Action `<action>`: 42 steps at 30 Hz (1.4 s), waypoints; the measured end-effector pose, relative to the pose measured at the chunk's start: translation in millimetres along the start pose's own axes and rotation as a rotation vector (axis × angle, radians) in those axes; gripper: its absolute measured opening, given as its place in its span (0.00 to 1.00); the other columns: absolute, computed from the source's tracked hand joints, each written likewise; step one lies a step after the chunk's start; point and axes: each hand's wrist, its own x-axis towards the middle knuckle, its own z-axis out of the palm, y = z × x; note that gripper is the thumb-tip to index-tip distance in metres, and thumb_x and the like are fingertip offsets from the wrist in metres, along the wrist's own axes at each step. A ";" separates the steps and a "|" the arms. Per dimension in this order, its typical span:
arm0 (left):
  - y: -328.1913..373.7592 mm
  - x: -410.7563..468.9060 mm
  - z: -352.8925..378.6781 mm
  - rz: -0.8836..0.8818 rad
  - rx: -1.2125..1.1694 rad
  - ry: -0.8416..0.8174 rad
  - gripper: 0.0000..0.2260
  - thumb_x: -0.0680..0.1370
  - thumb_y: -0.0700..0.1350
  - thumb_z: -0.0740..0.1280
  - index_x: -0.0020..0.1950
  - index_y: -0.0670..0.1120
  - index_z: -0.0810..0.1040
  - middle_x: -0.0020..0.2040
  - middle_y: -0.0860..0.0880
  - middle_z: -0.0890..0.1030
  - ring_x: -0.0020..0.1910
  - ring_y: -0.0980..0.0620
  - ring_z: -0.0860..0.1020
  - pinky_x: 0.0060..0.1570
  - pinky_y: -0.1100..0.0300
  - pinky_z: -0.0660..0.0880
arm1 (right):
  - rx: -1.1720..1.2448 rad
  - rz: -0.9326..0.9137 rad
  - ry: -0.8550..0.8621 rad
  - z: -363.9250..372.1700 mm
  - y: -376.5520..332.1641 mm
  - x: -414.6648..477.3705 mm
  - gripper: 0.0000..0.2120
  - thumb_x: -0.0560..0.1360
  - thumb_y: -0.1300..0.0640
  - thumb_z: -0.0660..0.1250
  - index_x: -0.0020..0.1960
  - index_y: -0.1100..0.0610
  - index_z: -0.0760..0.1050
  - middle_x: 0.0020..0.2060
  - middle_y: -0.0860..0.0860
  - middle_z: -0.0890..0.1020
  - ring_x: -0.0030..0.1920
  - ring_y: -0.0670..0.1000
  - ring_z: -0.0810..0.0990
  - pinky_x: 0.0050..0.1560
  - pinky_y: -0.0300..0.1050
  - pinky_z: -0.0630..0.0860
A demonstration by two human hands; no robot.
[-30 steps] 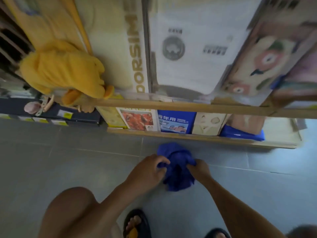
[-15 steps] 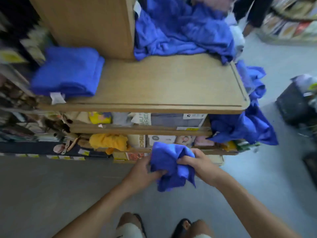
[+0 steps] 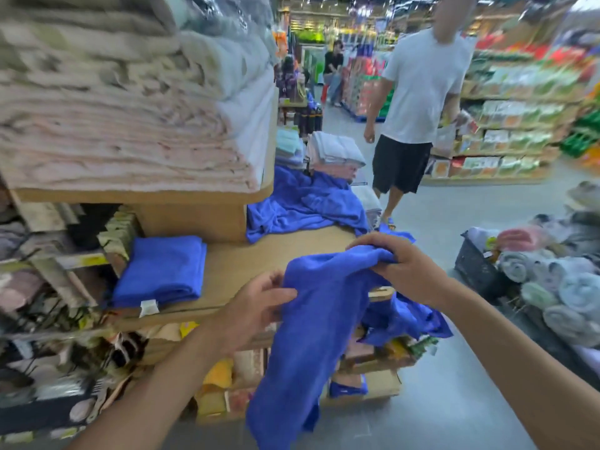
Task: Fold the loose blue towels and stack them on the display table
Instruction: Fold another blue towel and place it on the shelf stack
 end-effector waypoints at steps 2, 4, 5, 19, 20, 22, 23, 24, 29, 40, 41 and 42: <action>9.5 9.8 0.7 -0.076 -0.087 -0.179 0.24 0.74 0.58 0.74 0.68 0.52 0.79 0.67 0.45 0.78 0.64 0.46 0.79 0.58 0.51 0.75 | 0.000 -0.058 0.032 -2.3 -14.3 6.4 0.24 0.76 0.76 0.60 0.53 0.49 0.81 0.49 0.49 0.84 0.49 0.57 0.83 0.47 0.59 0.80; 19.6 18.4 4.5 -0.115 -0.043 -0.232 0.24 0.72 0.63 0.75 0.65 0.55 0.82 0.63 0.49 0.82 0.61 0.52 0.81 0.56 0.55 0.78 | -0.039 -0.123 0.035 -4.3 -25.2 15.6 0.25 0.75 0.73 0.59 0.54 0.45 0.81 0.49 0.45 0.85 0.48 0.58 0.83 0.44 0.67 0.79; 25.8 22.4 5.9 -0.126 0.000 -0.221 0.24 0.68 0.64 0.77 0.60 0.55 0.85 0.59 0.50 0.84 0.55 0.53 0.83 0.51 0.58 0.79 | -0.058 -0.141 0.030 -6.3 -29.2 20.6 0.26 0.75 0.73 0.59 0.55 0.45 0.81 0.51 0.43 0.85 0.49 0.58 0.84 0.44 0.70 0.80; 130.4 104.5 -8.8 0.156 0.676 -0.188 0.10 0.78 0.43 0.69 0.49 0.36 0.74 0.27 0.58 0.70 0.23 0.61 0.65 0.24 0.70 0.61 | -0.138 -0.217 0.262 -102.0 -22.8 125.0 0.15 0.75 0.74 0.62 0.50 0.61 0.84 0.45 0.58 0.86 0.46 0.49 0.80 0.47 0.43 0.75; 132.3 111.2 -8.2 0.107 0.693 -0.214 0.13 0.78 0.43 0.70 0.52 0.34 0.73 0.27 0.58 0.71 0.22 0.60 0.65 0.23 0.70 0.61 | -0.134 -0.224 0.247 -108.0 -16.4 135.9 0.15 0.76 0.74 0.61 0.50 0.61 0.84 0.45 0.59 0.86 0.47 0.50 0.80 0.48 0.48 0.76; 129.8 124.8 -4.1 0.050 0.674 -0.217 0.17 0.78 0.45 0.71 0.55 0.33 0.72 0.28 0.57 0.70 0.22 0.58 0.64 0.23 0.67 0.59 | -0.121 -0.216 0.248 -119.6 -3.1 157.6 0.16 0.76 0.73 0.61 0.49 0.59 0.84 0.45 0.57 0.86 0.46 0.50 0.80 0.46 0.51 0.77; 123.8 133.8 -3.7 0.035 0.628 -0.203 0.16 0.78 0.46 0.71 0.53 0.34 0.72 0.28 0.55 0.69 0.22 0.57 0.62 0.22 0.65 0.57 | -0.107 -0.211 0.254 -126.1 3.9 167.3 0.16 0.76 0.72 0.62 0.48 0.56 0.84 0.42 0.53 0.86 0.43 0.47 0.80 0.43 0.48 0.76; 114.6 142.1 -6.1 0.023 0.558 -0.177 0.13 0.78 0.48 0.69 0.49 0.38 0.73 0.29 0.54 0.68 0.22 0.56 0.60 0.23 0.64 0.55 | -0.091 -0.212 0.252 -131.8 11.0 176.5 0.17 0.76 0.72 0.63 0.46 0.53 0.84 0.39 0.47 0.85 0.39 0.43 0.79 0.38 0.42 0.75; 71.0 177.9 -32.9 -0.086 0.160 0.140 0.07 0.79 0.49 0.60 0.43 0.51 0.74 0.32 0.51 0.65 0.25 0.54 0.59 0.26 0.62 0.55 | -0.176 -0.202 0.153 -143.2 50.4 209.2 0.13 0.74 0.70 0.69 0.44 0.52 0.84 0.32 0.39 0.82 0.33 0.37 0.76 0.36 0.29 0.70; 49.4 221.7 -90.7 0.180 1.215 0.793 0.15 0.77 0.47 0.70 0.35 0.42 0.71 0.30 0.48 0.71 0.31 0.51 0.69 0.36 0.50 0.69 | -0.373 -0.065 0.144 -147.6 131.0 259.0 0.07 0.76 0.52 0.71 0.41 0.42 0.83 0.31 0.45 0.80 0.33 0.47 0.76 0.36 0.44 0.71; 47.7 226.3 -90.6 0.210 1.255 0.822 0.14 0.76 0.45 0.69 0.35 0.41 0.71 0.29 0.47 0.71 0.30 0.51 0.69 0.35 0.50 0.69 | -0.436 -0.027 0.169 -146.7 138.9 263.8 0.08 0.77 0.49 0.71 0.39 0.44 0.81 0.30 0.45 0.79 0.34 0.49 0.76 0.35 0.45 0.70; 47.9 230.4 -89.6 0.232 1.255 0.833 0.12 0.76 0.42 0.68 0.34 0.41 0.70 0.28 0.48 0.71 0.29 0.52 0.68 0.33 0.53 0.67 | -0.511 0.017 0.183 -145.8 146.5 268.4 0.10 0.77 0.46 0.70 0.38 0.46 0.80 0.30 0.46 0.78 0.34 0.50 0.77 0.34 0.45 0.69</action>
